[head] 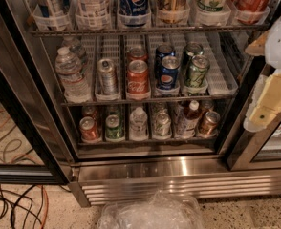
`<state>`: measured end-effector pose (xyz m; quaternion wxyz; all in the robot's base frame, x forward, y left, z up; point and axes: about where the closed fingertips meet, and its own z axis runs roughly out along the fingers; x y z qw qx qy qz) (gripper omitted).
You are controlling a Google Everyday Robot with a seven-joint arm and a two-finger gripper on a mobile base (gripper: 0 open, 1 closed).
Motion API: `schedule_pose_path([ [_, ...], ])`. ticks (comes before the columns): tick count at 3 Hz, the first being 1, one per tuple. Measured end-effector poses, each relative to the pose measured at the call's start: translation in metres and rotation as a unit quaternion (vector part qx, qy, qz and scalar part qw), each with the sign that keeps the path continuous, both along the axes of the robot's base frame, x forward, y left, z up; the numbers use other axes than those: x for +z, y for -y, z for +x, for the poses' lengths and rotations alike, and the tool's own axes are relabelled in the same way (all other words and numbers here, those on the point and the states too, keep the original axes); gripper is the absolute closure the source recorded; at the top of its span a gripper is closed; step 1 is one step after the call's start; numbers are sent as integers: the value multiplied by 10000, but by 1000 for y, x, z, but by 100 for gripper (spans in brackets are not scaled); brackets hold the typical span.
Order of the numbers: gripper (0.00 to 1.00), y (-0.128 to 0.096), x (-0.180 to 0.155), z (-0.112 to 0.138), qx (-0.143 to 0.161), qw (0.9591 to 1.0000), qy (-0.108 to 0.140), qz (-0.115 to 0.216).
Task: Pick 7up can from bottom shelf of fridge
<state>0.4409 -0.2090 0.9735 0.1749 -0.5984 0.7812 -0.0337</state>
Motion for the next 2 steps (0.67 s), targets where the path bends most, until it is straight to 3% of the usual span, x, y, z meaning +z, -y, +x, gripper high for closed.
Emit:
schedule_pose_path([
  [1,0,-19,-41,-2,-410,9968,-171,669],
  [2,0,-46,-91,-10,-1087,9840,-357,1369],
])
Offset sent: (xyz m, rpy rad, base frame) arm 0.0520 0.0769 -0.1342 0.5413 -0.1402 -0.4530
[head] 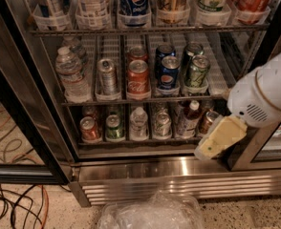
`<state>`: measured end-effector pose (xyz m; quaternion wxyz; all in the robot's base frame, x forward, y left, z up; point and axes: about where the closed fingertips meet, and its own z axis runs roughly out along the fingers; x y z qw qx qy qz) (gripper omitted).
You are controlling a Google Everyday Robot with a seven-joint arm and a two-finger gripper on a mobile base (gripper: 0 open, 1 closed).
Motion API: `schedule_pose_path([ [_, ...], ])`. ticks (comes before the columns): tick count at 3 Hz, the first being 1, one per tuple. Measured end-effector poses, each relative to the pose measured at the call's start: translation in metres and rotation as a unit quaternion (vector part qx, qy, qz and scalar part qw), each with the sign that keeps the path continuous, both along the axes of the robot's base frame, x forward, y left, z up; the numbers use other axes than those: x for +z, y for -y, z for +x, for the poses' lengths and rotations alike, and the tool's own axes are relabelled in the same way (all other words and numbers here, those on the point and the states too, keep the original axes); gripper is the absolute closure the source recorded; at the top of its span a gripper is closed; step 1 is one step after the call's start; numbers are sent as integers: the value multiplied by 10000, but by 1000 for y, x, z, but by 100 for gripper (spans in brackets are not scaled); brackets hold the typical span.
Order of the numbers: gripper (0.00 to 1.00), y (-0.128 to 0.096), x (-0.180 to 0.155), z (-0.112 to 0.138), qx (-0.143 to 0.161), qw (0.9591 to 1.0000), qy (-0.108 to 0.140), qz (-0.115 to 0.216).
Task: Pick 7up can from bottom shelf of fridge
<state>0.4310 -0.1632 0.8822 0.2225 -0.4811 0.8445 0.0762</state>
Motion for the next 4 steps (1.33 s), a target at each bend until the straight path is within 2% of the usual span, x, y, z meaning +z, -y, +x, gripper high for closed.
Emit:
schedule_pose_path([
  [1,0,-3,-7,11,-159,9996,209,75],
  [2,0,-3,-7,11,-160,9996,209,75],
  [3,0,-15,-24,18,-285,9985,286,374],
  [4,0,-41,-77,24,-726,9931,86,913],
])
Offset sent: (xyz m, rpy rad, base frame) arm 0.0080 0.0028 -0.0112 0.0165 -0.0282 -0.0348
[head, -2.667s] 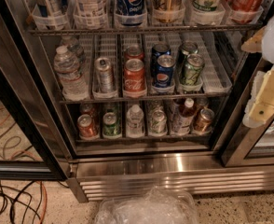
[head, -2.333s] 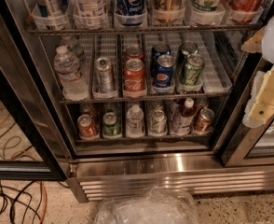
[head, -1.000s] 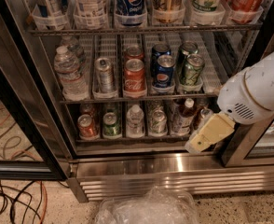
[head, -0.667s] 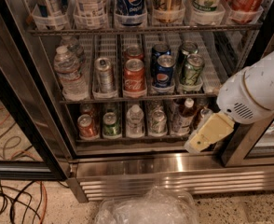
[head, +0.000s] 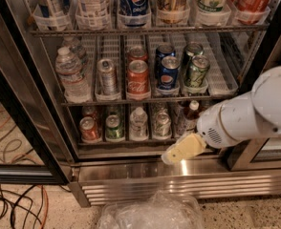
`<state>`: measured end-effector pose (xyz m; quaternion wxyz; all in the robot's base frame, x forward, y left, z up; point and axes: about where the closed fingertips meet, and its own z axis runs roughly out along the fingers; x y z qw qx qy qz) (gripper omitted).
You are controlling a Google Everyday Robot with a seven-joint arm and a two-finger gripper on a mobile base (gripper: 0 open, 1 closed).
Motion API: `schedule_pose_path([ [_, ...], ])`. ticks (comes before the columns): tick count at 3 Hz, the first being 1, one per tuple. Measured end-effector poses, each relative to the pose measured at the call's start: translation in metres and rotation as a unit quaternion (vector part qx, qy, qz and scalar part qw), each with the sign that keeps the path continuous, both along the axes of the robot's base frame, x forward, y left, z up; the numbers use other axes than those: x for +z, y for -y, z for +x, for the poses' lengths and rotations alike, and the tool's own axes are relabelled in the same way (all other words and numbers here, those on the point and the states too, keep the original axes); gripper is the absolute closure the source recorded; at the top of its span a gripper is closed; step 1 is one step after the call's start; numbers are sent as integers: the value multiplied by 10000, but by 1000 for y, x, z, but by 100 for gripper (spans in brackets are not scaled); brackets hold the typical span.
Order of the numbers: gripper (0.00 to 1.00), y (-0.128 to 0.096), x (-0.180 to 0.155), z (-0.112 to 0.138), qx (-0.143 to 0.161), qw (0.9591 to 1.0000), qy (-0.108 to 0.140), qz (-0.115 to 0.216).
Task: Pick 7up can from bottom shelf of fridge
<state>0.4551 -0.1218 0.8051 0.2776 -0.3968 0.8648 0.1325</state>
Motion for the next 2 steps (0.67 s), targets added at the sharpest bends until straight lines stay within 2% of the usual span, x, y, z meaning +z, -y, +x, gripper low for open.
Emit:
schedule_pose_path([
  [1,0,-25,-52,1,-602,9965,-201,537],
  [2,0,-43,-85,14,-985,9907,-172,924],
])
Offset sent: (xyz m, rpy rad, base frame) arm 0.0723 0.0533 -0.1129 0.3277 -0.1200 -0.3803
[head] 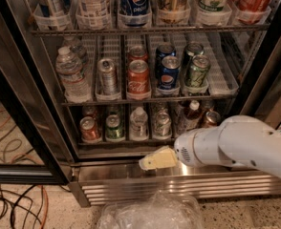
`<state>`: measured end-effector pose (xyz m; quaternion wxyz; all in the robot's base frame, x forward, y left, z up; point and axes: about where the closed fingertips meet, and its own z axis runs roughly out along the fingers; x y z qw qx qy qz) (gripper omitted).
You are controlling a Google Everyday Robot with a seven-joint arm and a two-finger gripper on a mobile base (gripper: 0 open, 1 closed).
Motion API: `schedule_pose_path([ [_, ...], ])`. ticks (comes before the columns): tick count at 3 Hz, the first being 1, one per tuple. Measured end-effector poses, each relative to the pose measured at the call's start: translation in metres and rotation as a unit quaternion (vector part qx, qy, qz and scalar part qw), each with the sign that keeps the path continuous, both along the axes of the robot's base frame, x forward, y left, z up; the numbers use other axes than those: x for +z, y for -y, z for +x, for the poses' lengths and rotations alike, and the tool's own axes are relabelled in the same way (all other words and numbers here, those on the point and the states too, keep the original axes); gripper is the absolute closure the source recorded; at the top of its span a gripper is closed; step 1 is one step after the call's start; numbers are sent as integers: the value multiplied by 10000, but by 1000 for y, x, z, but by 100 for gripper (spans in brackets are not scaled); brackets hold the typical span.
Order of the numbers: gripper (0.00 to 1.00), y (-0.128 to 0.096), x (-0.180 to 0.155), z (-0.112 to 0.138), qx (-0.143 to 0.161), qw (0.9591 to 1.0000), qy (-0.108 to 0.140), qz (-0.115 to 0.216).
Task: Pick 7up can from bottom shelf of fridge
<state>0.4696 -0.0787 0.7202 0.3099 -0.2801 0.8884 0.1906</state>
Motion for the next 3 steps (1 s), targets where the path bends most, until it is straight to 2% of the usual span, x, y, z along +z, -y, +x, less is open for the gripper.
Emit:
schedule_pose_path([
  [1,0,3,10,19,-205,9991,358,29],
  [2,0,3,10,19,-204,9991,358,28],
  [3,0,-3,-7,24,-247,9987,428,114],
])
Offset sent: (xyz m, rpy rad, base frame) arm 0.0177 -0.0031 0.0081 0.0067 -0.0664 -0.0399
